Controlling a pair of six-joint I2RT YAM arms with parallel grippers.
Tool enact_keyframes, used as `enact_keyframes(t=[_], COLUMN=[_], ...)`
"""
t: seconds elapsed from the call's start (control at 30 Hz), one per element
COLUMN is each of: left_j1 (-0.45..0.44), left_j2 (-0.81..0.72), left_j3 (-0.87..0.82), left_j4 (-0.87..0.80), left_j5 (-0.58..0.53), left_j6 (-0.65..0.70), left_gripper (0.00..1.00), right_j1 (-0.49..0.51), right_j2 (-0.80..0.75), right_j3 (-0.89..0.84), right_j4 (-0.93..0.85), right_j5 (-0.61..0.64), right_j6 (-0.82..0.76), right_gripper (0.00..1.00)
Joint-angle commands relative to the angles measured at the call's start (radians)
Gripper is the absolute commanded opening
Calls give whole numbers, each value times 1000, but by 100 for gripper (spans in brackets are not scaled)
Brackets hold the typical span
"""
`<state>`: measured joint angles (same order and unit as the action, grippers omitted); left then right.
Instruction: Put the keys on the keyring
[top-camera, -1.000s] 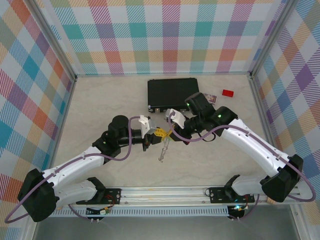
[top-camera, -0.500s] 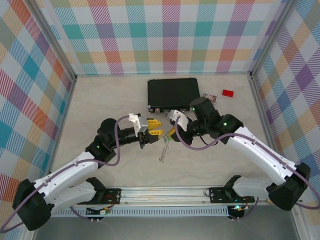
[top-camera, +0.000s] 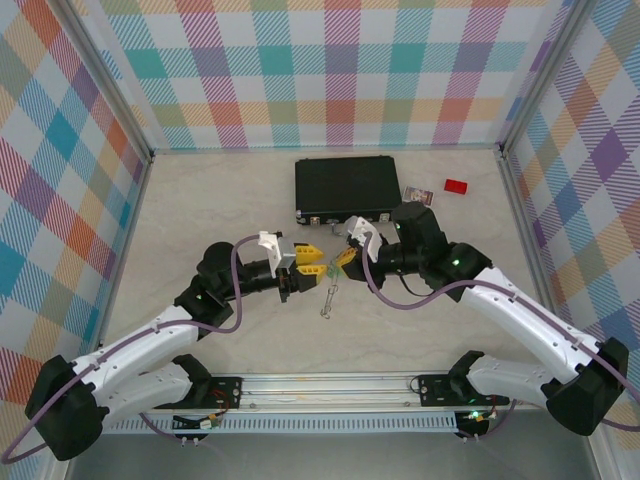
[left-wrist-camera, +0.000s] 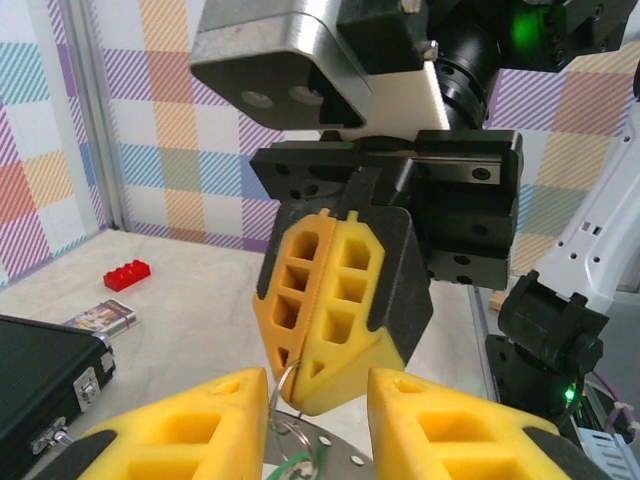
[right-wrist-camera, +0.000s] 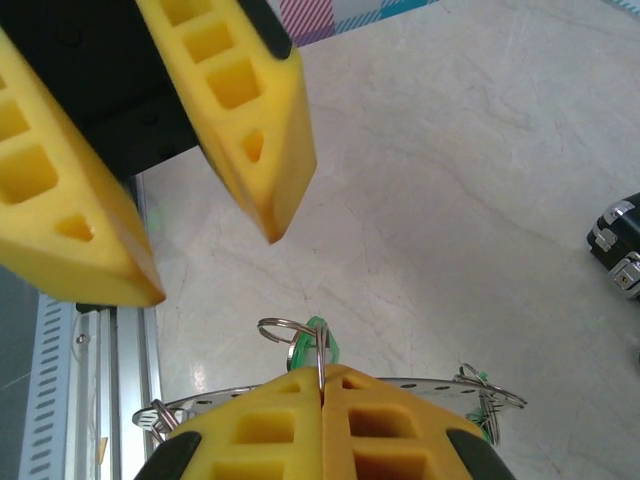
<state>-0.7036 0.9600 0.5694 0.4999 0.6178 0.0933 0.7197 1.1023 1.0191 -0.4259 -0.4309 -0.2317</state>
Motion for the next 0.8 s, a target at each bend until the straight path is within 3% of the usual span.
enact_keyframes(t=[0.0,0.3,0.6,0.77], left_j1=[-2,-19,-20,-20], left_j2=[6,54,23,25], left_j3=[-13,27,9,16], left_j4=[12,-56,-9,-11], left_j5=[37,2,-69,-53], left_j6=[-11,38,37,37], left_gripper=[31,31,28,29], right_j1=[-8,-11,-11,-12], right_j2=[-19,-22,-24,-27], right_j3=[-8,-9,-23,-29], right_j4=[86,91,85,87], right_j5=[-32,-60,-69,-72], right_j6=[34,38,38,40], right_gripper=[0,0,0,0])
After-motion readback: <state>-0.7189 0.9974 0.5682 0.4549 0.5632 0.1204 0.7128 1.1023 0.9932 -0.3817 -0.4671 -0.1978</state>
